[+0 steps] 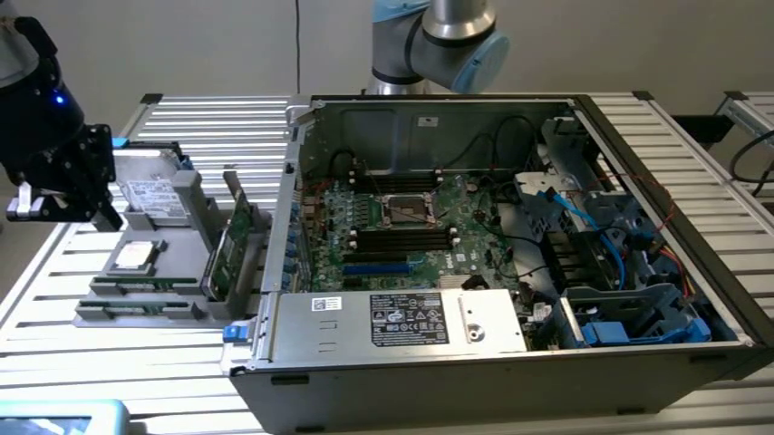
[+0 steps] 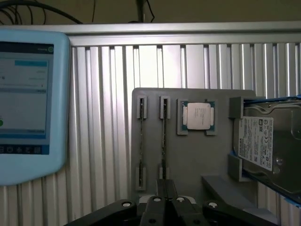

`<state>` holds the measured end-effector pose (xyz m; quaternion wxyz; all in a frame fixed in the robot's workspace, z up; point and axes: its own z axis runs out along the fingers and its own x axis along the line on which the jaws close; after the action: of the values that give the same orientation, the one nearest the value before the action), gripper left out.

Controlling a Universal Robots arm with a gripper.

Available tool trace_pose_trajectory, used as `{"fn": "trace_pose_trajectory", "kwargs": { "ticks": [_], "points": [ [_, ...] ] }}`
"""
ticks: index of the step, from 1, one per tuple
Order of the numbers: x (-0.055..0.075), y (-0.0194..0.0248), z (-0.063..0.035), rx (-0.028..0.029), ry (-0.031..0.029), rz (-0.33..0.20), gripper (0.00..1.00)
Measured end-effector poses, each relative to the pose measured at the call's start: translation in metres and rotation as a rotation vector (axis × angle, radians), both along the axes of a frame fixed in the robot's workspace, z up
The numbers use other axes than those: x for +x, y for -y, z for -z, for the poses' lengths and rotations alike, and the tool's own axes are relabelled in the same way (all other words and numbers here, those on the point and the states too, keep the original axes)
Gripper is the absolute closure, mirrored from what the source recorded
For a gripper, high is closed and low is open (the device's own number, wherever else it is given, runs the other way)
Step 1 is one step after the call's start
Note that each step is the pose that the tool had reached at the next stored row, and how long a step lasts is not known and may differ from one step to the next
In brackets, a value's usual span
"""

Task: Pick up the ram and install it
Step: 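Pick up the ram and move it above insertion slot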

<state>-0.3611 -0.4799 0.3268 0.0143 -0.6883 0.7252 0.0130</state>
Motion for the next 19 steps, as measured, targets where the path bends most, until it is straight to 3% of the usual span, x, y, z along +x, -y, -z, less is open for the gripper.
{"fn": "trace_pose_trajectory", "kwargs": {
  "ticks": [2, 4, 7, 8, 14, 19],
  "points": [
    [0.0, 0.0, 0.0004, -0.0004, 0.0, 0.0, 0.88],
    [0.0, 0.0, 0.0008, -0.0007, 0.0, 0.0, 0.76],
    [0.0, 0.0, 0.0017, -0.0008, 0.0002, 0.0, 0.7],
    [0.0, 0.0, 0.0025, -0.0017, 0.0003, 0.0, 0.63],
    [0.0, 0.0, 0.0105, -0.0146, 0.0, 0.0, 0.63],
    [0.0, 0.0, 0.0193, -0.0156, 0.0001, 0.0, 0.63]
  ]
}}
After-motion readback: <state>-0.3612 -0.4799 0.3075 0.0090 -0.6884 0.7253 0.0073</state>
